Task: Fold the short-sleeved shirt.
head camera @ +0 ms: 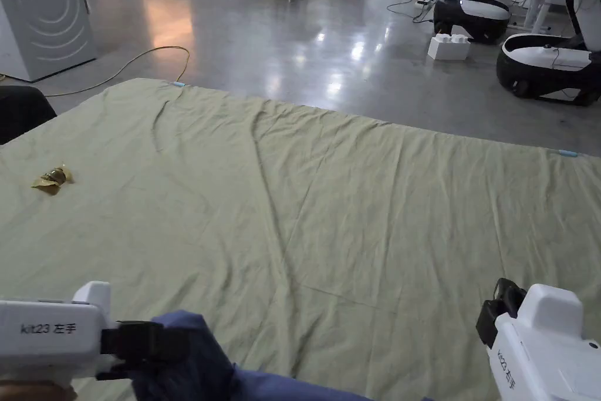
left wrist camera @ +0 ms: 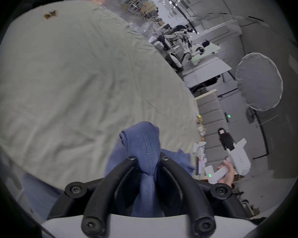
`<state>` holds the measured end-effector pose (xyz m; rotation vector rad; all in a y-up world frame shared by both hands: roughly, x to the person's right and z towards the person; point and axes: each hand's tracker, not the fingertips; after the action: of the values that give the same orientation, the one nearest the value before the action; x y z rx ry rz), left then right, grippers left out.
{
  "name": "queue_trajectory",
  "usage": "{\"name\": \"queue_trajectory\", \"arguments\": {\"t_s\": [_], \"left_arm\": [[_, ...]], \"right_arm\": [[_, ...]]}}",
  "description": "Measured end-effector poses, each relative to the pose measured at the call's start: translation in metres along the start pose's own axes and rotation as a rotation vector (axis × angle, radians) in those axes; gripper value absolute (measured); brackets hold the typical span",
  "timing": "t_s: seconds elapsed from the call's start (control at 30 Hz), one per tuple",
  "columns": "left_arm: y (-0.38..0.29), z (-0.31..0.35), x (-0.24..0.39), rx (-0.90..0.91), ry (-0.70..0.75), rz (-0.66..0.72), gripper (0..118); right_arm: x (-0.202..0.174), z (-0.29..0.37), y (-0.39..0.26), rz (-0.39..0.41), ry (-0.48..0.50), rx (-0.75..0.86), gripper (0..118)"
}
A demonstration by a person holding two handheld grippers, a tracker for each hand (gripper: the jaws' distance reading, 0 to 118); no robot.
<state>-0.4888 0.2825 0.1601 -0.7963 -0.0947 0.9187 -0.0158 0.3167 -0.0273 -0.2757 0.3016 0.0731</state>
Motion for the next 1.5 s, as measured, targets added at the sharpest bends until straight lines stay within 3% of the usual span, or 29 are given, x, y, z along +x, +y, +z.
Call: {"name": "queue_trajectory", "arguments": {"t_s": [0.2, 0.47, 0.73, 0.8, 0.93, 1.07, 1.23, 1.37, 1.5], "left_arm": [[-0.02, -0.066, 0.032, -0.067, -0.03, -0.028, 16], [-0.056, -0.165, 0.051, -0.203, 0.121, -0.039, 16], [-0.077, -0.194, 0.041, -0.231, 0.162, -0.006, 16], [-0.076, -0.189, 0.044, -0.22, 0.154, -0.022, 23], [-0.065, -0.157, 0.054, -0.176, 0.063, -0.068, 54], [-0.041, -0.117, 0.045, -0.087, 0.025, -0.099, 60], [-0.035, -0.093, 0.037, -0.046, 0.117, -0.127, 57], [-0.045, -0.117, 0.034, -0.122, 0.16, -0.135, 29], [-0.061, -0.145, 0.04, -0.185, 0.138, -0.161, 28]], "right_arm": [[0.01, 0.003, -0.004, -0.014, -0.013, -0.009, 1], [0.025, 0.008, -0.012, -0.026, -0.042, -0.023, 1], [0.032, 0.007, -0.018, -0.037, -0.06, -0.044, 1], [0.031, 0.007, -0.019, -0.035, -0.058, -0.049, 1], [0.03, 0.005, -0.02, -0.034, -0.047, -0.054, 1], [0.027, 0.004, -0.02, -0.013, -0.036, -0.056, 1], [0.025, 0.003, -0.023, -0.014, -0.028, -0.063, 1], [0.023, 0.002, -0.025, -0.018, -0.022, -0.074, 1], [0.023, 0.002, -0.026, -0.015, -0.019, -0.08, 1]]}}
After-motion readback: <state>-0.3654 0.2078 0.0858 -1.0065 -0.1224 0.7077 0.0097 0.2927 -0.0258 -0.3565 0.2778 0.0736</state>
